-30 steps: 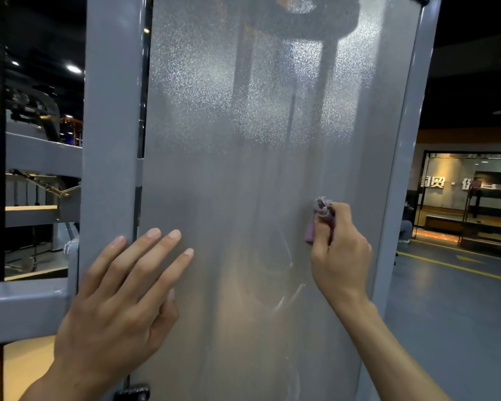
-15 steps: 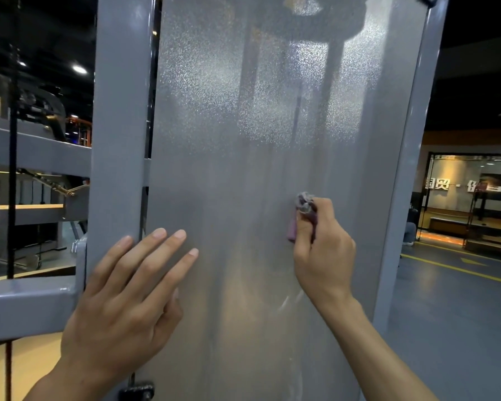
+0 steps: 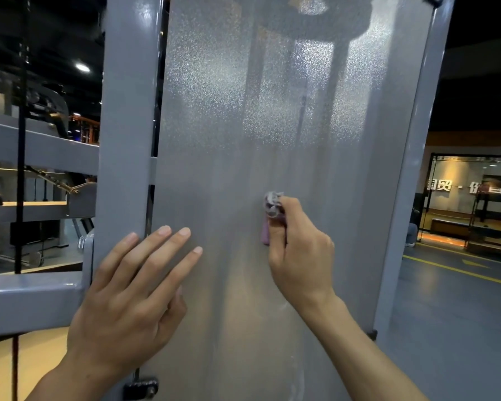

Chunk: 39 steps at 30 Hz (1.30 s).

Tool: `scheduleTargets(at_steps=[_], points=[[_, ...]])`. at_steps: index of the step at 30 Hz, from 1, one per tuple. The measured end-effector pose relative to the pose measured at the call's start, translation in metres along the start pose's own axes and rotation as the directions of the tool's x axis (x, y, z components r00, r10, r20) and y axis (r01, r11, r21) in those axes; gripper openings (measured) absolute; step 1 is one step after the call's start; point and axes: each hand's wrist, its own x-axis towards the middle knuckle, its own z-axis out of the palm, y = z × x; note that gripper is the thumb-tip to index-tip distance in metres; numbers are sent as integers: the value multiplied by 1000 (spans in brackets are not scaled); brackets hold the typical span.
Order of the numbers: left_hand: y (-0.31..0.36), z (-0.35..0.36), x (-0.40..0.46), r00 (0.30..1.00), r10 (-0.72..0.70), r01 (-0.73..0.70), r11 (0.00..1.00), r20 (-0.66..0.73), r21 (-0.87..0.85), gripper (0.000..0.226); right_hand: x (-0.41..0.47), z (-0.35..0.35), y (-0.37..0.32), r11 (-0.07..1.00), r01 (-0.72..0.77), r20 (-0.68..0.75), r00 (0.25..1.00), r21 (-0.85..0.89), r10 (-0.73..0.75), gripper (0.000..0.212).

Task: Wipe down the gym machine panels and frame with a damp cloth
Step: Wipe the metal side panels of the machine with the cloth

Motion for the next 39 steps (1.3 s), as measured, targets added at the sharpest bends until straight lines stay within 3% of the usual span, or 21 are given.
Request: scheduleTargets(at_steps=[2, 7, 14, 20, 26, 32, 36, 39], points=[[-1, 0, 0, 1000, 0, 0, 1000, 0, -2, 50, 0, -5, 9, 999, 5, -18, 1000, -43, -6, 17], [0, 0, 1, 1000, -6, 6, 1000, -7, -6, 50, -3, -20, 45, 981, -182, -67, 982, -59, 178, 15], [-1, -1, 1, 1000, -6, 6, 1000, -2, -13, 48, -6, 3, -3, 1000, 12, 43, 999, 7, -12, 20], [0, -2, 1, 1000, -23, 23, 1000, 2, -15, 48, 2, -12, 27, 988, -153, -46, 987, -18, 152, 22], [-1, -2, 1, 999, -21, 21, 1000, 32, -20, 47, -8, 14, -28, 998, 68, 50, 996, 16, -69, 19], [-1, -2, 1, 1000, -24, 25, 999, 17, -34, 50, -5, -3, 16, 985, -174, -73, 982, -11, 173, 8], [-1, -3, 0, 999, -32, 33, 999, 31, -42, 49, -6, 16, -19, 996, -81, -10, 997, 43, 81, 12], [-1, -4, 1, 999, -29, 31, 998, 31, -52, 48, -5, 16, -20, 1000, 1, 26, 1000, -17, -1, 23]])
